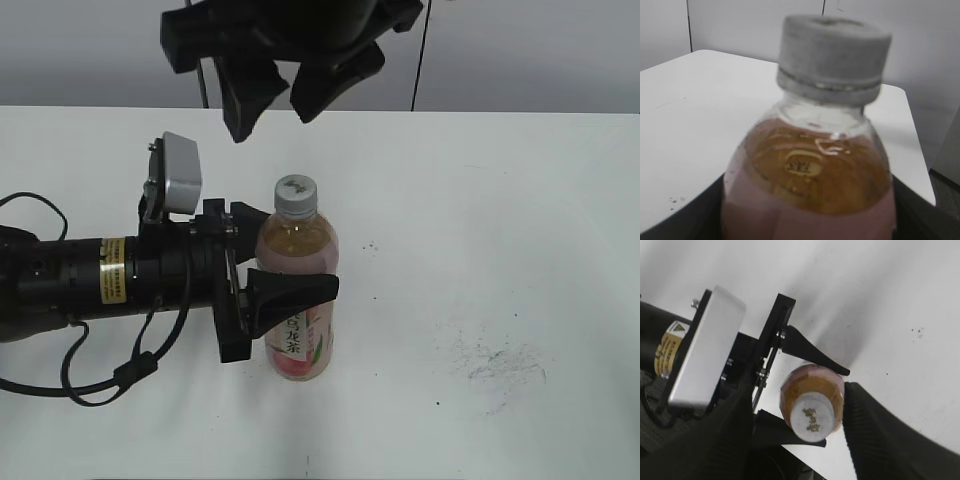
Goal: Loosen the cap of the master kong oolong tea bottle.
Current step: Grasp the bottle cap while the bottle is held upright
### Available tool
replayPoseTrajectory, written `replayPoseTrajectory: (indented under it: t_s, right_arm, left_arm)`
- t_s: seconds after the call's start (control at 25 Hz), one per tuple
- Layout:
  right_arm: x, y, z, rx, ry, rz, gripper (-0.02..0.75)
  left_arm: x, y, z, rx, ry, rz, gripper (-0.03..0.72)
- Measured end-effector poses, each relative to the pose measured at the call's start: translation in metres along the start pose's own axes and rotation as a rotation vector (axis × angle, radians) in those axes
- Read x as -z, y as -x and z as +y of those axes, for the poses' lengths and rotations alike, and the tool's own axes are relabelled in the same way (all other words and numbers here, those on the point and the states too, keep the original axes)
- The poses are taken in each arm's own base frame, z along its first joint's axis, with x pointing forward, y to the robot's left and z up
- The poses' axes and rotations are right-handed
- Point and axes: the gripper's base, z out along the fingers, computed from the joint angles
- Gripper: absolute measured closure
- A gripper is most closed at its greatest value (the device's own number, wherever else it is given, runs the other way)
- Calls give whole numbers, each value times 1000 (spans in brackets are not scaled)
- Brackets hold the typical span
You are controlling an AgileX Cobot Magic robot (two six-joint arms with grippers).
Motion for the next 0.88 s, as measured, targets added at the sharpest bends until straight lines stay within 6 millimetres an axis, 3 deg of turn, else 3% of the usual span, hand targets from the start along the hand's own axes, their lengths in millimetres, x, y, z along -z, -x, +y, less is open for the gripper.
replayPoseTrajectory:
  t_s: [0.24,0.88]
  right_arm:
    - [0,2,0,-32,-4,-5,306]
    - [-27,-17,-9,-64,-8,120,305]
  left_arm:
    - [0,0,0,0,1,0,237]
    - [0,0,0,0,1,0,237]
